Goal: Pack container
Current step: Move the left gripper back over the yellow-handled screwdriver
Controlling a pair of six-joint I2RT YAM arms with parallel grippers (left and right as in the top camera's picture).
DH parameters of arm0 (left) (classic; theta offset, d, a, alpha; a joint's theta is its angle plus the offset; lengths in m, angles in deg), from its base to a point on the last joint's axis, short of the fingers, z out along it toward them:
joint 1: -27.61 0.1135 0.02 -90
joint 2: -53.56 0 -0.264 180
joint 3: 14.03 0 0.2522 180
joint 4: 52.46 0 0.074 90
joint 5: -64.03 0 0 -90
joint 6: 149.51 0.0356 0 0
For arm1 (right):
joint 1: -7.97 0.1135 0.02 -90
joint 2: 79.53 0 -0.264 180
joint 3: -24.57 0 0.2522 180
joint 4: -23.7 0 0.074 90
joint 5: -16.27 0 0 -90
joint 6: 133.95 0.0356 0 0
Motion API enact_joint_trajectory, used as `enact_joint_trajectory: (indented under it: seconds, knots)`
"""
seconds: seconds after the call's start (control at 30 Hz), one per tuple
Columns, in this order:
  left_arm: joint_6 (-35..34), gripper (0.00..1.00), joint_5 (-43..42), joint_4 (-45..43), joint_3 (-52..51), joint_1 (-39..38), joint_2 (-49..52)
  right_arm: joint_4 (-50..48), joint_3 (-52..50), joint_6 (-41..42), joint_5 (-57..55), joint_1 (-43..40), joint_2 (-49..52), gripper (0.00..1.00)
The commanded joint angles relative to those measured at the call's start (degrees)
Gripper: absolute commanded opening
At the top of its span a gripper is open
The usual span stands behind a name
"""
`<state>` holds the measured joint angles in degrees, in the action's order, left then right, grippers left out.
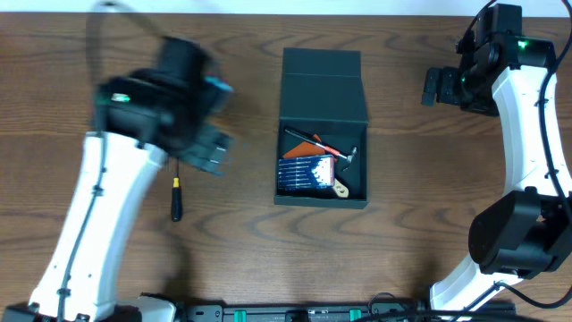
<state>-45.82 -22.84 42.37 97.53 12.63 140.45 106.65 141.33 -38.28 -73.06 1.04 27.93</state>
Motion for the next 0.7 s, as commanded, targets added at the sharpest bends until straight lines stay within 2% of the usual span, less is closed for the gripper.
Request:
enact_joint_trajectory:
  seconds: [0.0, 0.13, 0.3, 0.5, 0.67]
  knots:
    - [-8.7, 0.99, 0.8, 0.7, -2.1, 8.0, -1.5, 0.0, 0.0, -0.6, 0.4, -0.2, 0.6, 0.99]
    - [-9.5, 0.98, 0.0, -3.1, -8.0, 17.3, -4.5, 0.0, 0.0, -0.6, 0.4, -0.2, 0.6, 0.99]
    - [-6.4, 0.98, -4.6, -11.4, -19.2, 25.6, -7.4, -0.2, 0.0, -0.6, 0.4, -0.2, 0.6, 0.99]
    - [-3.8, 0.98, -11.4, -20.5, -30.9, 27.3, -5.4, -0.4, 0.0, -0.6, 0.4, -0.2, 0.6, 0.99]
    - [-3.0, 0.98, -11.5, -26.7, -37.5, 25.5, -3.4, -0.4, 0.0, -0.6, 0.4, -0.2, 0.6, 0.99]
